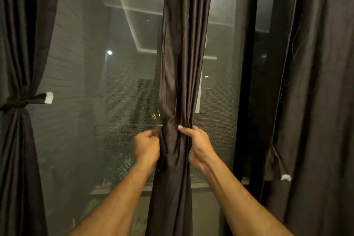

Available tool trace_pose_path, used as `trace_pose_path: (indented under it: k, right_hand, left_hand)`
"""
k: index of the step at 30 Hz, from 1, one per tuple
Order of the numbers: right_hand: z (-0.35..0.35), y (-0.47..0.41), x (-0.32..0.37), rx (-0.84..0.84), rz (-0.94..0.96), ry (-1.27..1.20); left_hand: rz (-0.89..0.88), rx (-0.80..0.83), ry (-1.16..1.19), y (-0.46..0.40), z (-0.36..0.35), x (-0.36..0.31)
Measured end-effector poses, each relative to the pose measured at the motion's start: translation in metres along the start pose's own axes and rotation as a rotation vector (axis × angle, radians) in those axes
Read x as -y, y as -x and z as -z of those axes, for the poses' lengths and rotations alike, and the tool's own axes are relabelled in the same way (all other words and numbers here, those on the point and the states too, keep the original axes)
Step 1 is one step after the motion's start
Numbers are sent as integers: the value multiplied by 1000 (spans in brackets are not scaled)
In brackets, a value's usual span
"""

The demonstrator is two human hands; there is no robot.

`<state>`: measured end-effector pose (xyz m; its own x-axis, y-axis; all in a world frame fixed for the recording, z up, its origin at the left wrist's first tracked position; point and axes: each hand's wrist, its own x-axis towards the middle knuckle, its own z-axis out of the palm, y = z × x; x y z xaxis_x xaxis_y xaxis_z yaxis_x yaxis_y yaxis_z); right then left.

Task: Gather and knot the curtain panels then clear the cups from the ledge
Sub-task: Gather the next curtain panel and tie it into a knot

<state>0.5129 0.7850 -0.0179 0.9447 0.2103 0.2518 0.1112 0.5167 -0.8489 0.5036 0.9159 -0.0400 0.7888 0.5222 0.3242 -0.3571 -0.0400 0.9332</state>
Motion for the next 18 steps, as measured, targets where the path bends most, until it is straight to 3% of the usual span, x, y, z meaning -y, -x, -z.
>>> trace_pose_path:
  k: [3,7,9,14,18]
  right_hand:
    - [-2,-1,-5,75,-39,38]
    - [-8,-12,12,51,147,599]
    - [-9,-17,24,42,192,766]
    - [0,-23,36,143,86,901]
    - [5,-28,30,129,53,1077]
  left_hand:
    - [131,135,200,5,0,1]
    - [199,202,283,5,2,-2]
    - [251,255,329,2,5,-4]
    - [331,499,377,5,14,-8]
    - [238,490,269,5,18,-9]
